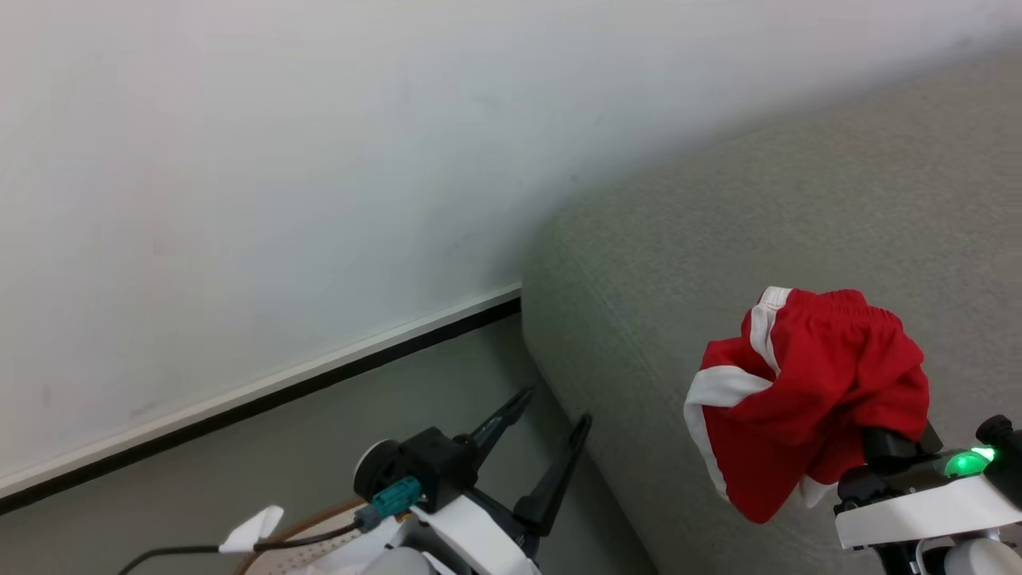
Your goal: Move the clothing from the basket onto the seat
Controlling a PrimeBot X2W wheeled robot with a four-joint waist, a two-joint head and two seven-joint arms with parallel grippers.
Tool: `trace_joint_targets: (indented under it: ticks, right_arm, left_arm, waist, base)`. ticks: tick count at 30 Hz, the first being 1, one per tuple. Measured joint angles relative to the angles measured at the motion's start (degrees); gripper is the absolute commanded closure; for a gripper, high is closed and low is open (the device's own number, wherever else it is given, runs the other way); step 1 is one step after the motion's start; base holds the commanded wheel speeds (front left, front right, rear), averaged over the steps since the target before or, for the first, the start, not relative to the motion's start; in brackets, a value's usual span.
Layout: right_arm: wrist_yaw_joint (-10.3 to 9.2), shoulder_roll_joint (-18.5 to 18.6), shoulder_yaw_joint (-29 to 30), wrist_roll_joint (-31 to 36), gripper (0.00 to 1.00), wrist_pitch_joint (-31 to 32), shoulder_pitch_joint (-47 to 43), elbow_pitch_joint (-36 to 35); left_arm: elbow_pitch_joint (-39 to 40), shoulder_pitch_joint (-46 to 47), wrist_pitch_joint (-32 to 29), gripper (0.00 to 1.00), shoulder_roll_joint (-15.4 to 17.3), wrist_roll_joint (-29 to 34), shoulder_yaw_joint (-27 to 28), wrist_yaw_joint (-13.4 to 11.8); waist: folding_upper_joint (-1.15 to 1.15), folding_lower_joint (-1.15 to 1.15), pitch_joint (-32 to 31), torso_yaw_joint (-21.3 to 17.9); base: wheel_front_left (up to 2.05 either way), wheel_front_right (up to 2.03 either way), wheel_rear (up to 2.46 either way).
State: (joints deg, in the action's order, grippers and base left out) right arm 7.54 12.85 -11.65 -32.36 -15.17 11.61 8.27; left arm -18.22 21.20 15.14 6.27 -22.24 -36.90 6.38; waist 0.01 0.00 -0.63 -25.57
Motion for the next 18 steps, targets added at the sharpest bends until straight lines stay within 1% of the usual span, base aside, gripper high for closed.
trace_joint_targets:
  ticks: [3, 6, 13, 18]
  right_arm:
    - [0.00, 0.00, 0.57, -0.02, 1.00, 0.00, -0.02, -0.33]
    - [0.00, 0.09, 2.18, -0.02, 1.00, 0.00, -0.32, -0.99]
    - [0.00, 0.04, 4.60, -0.01, 1.00, 0.00, -1.24, -2.14]
    - [0.00, 0.75, 4.83, -0.75, 1.00, 0.00, -0.67, -0.47]
  left_arm:
    - [-0.18, -0.50, 0.00, 0.00, -0.32, 0.83, 0.27, 0.26]
    - [-0.49, -0.42, 0.00, 0.00, -0.87, 1.21, -0.12, 0.67]
    - [-1.19, 0.27, 0.00, 0.00, -1.41, 1.69, -0.66, 0.91]
    - [-1.04, 0.11, 0.00, 0.00, -1.37, 1.69, -0.68, 0.96]
  waist:
    - [0.00, 0.00, 0.41, -2.62]
    - [0.00, 0.00, 1.18, -4.00]
    - [0.00, 0.00, 1.93, -4.61]
    - [0.00, 0.00, 1.91, -4.71]
  base:
    - [0.00, 0.00, 0.00]
    - [0.00, 0.00, 0.00]
    - [0.00, 0.00, 0.00]
    - [0.00, 0.00, 0.00]
